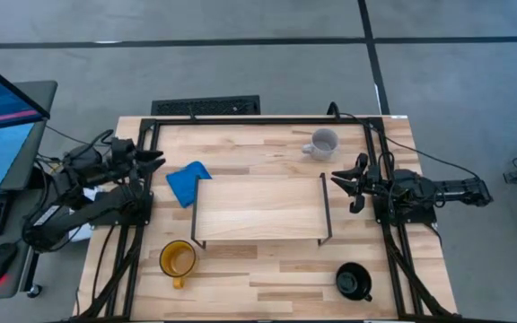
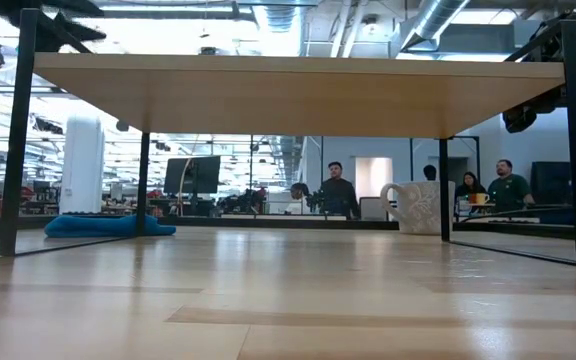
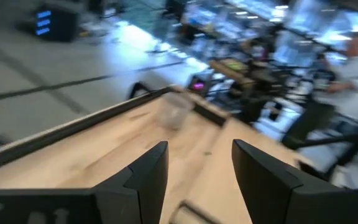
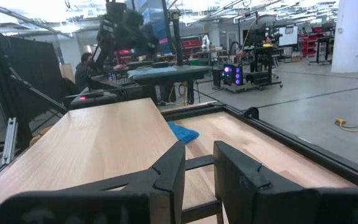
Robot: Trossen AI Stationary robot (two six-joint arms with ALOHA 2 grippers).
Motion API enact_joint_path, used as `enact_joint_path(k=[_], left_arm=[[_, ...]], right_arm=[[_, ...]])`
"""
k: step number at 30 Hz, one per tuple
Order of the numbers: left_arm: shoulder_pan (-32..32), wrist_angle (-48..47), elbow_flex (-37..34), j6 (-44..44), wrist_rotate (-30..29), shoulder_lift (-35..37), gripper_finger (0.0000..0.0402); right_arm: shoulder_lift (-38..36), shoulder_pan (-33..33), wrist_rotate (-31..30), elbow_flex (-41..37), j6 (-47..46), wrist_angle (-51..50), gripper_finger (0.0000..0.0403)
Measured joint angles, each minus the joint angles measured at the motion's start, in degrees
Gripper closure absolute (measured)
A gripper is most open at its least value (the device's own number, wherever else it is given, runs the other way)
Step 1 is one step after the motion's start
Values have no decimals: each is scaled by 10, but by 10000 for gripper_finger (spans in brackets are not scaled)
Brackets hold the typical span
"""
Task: Stack small to large cups/mugs on shelf
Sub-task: Put the yellow cup on the shelf
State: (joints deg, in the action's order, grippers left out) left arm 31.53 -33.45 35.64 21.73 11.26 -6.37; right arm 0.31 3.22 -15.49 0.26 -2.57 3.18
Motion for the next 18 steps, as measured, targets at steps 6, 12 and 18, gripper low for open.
enact_joint_path(k=[6, 12, 18], left_arm=[[-1, 72, 0, -11, 63, -27, 232], [-33, 100, 0, -19, 80, -45, 232], [-97, 156, 0, -31, 81, -83, 232]], right_arm=[[0, 0, 0, 0, 0, 0, 296], [0, 0, 0, 0, 0, 0, 296], [0, 0, 0, 0, 0, 0, 296]])
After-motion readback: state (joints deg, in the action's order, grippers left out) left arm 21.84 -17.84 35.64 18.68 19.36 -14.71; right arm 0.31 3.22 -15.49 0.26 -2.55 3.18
